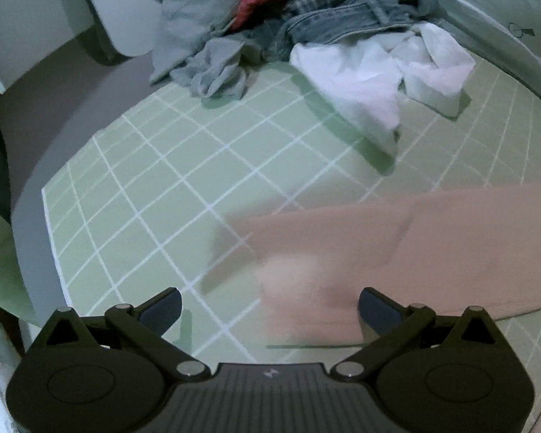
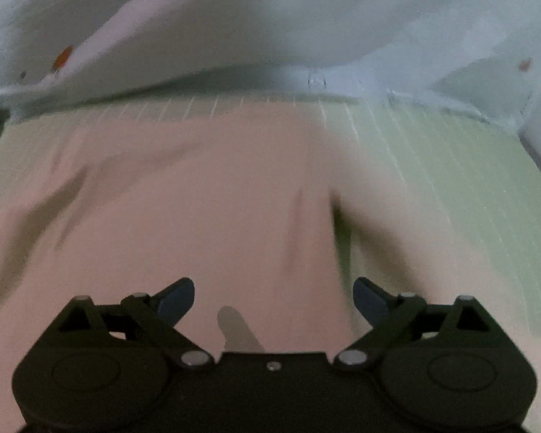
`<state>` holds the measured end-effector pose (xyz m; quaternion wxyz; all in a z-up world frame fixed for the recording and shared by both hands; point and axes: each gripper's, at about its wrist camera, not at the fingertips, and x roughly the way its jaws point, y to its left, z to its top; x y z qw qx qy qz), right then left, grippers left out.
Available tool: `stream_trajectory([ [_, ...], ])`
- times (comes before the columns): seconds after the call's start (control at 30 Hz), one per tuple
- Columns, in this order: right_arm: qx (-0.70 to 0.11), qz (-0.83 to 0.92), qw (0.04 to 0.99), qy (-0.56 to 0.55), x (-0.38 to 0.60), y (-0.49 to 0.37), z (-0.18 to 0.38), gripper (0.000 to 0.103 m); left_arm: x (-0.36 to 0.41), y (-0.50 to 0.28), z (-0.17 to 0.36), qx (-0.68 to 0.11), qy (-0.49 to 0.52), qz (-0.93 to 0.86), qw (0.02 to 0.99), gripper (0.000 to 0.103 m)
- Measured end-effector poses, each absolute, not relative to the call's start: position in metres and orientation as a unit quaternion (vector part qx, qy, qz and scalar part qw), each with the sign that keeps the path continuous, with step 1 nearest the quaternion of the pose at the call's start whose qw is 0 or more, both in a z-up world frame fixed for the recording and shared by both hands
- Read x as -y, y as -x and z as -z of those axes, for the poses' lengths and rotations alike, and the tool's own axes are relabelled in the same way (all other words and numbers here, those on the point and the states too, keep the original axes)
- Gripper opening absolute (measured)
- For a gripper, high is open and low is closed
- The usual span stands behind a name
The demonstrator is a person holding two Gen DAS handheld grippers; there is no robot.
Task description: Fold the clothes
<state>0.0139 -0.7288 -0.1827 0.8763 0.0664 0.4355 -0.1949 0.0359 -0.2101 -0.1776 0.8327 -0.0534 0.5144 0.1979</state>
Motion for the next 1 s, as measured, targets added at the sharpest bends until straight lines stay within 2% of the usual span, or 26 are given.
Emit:
stream_trajectory([
  [0.07,-0.445,0.199,0.871,-0.062,0.709,0.008,0.187,0.096,0.199,-0.034,0.179,-0.509,0.074,-0.184,0.837,0.102],
  [0.13,-0.452,0.203,0.866,-0.068,0.698,0.022,0.191,0.097,0.193,-0.035,0.179,-0.508,0.093,-0.17,0.84,0.097],
  [0.23,-0.453,0.228,0.857,-0.091,0.689,0.035,0.2,0.097,0.192,-0.037,0.177,-0.494,0.086,-0.159,0.851,0.081],
  [0.3,-0.453,0.245,0.851,-0.104,0.682,0.041,0.208,0.097,0.193,-0.039,0.173,-0.482,0.075,-0.139,0.862,0.043],
  [0.33,-0.453,0.253,0.848,-0.111,0.678,0.044,0.212,0.098,0.192,-0.041,0.172,-0.479,0.068,-0.133,0.865,0.03],
  [0.37,-0.452,0.261,0.845,-0.117,0.674,0.047,0.216,0.099,0.19,-0.043,0.172,-0.477,0.062,-0.126,0.868,0.01],
  [0.43,-0.443,0.272,0.845,-0.128,0.669,0.054,0.216,0.1,0.186,-0.048,0.171,-0.471,0.052,-0.118,0.872,0.009],
  [0.5,-0.446,0.275,0.841,-0.137,0.667,0.059,0.217,0.1,0.17,-0.052,0.17,-0.466,0.063,-0.141,0.871,0.002],
  [0.67,-0.458,0.275,0.834,-0.139,0.668,0.072,0.214,0.101,0.151,-0.048,0.164,-0.464,0.078,-0.153,0.869,0.004],
  [0.73,-0.461,0.274,0.833,-0.138,0.669,0.078,0.213,0.101,0.172,-0.037,0.162,-0.472,0.074,-0.112,0.872,0.014],
  [0.8,-0.456,0.279,0.831,-0.15,0.674,0.089,0.21,0.101,0.194,-0.027,0.159,-0.479,0.07,-0.07,0.872,0.032],
  [0.83,-0.452,0.284,0.831,-0.156,0.675,0.095,0.209,0.101,0.205,-0.022,0.158,-0.482,0.068,-0.05,0.872,0.036],
  [0.9,-0.447,0.292,0.83,-0.162,0.679,0.107,0.208,0.101,0.226,-0.011,0.156,-0.488,0.064,-0.008,0.871,0.052],
  [1.0,-0.442,0.3,0.829,-0.164,0.689,0.122,0.208,0.101,0.258,0.004,0.153,-0.495,0.057,0.054,0.865,0.067],
])
